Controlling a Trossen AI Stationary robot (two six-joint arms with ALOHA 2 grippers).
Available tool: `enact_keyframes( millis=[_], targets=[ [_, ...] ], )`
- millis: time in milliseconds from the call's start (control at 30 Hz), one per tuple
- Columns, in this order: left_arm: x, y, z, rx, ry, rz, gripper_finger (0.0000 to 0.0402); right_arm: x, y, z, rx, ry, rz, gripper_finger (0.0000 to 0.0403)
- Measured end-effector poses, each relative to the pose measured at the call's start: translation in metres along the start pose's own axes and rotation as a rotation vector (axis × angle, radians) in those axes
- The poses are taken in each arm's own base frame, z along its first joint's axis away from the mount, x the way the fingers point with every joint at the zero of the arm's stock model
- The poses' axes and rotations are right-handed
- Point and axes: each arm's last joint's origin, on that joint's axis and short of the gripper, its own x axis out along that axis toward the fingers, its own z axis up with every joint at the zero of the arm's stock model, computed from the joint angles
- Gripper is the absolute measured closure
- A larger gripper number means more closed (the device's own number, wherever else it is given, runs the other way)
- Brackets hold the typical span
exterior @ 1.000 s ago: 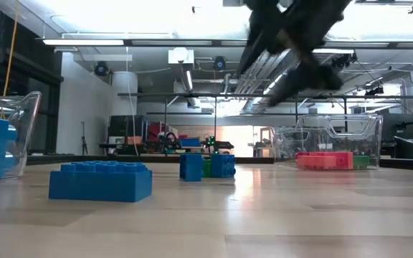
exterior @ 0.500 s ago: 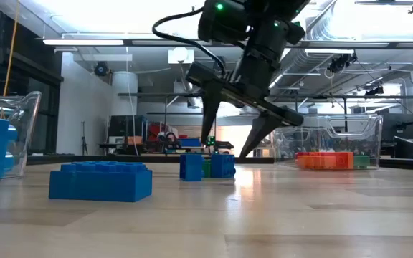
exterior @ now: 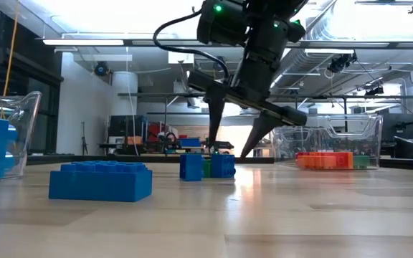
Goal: Sort blocks by size
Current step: Put the small green game piece into the top transparent bin
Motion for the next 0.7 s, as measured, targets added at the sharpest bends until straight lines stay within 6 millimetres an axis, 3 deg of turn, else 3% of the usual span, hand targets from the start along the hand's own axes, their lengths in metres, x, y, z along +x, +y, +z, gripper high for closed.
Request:
enact_keyframes(
  millis=[233, 467, 700],
  targets=[
    [0.0, 0.0, 0.0, 0.034, 0.0, 0.0, 0.0122, 0.004, 0.0, 0.0, 0.035, 0.001, -0.001, 0.0166],
    [0.0, 0.0, 0.0, 0.034, -0.005, 0.0, 0.0122, 0.025, 0.002, -0.005, 0.075, 0.034, 0.016, 0.0167],
    [0.0, 0.0, 0.0, 0.043, -0.005, 0.0, 0.0122, 0.023, -0.003, -0.015, 0.029, 0.054, -0.043, 0.0192]
  ],
)
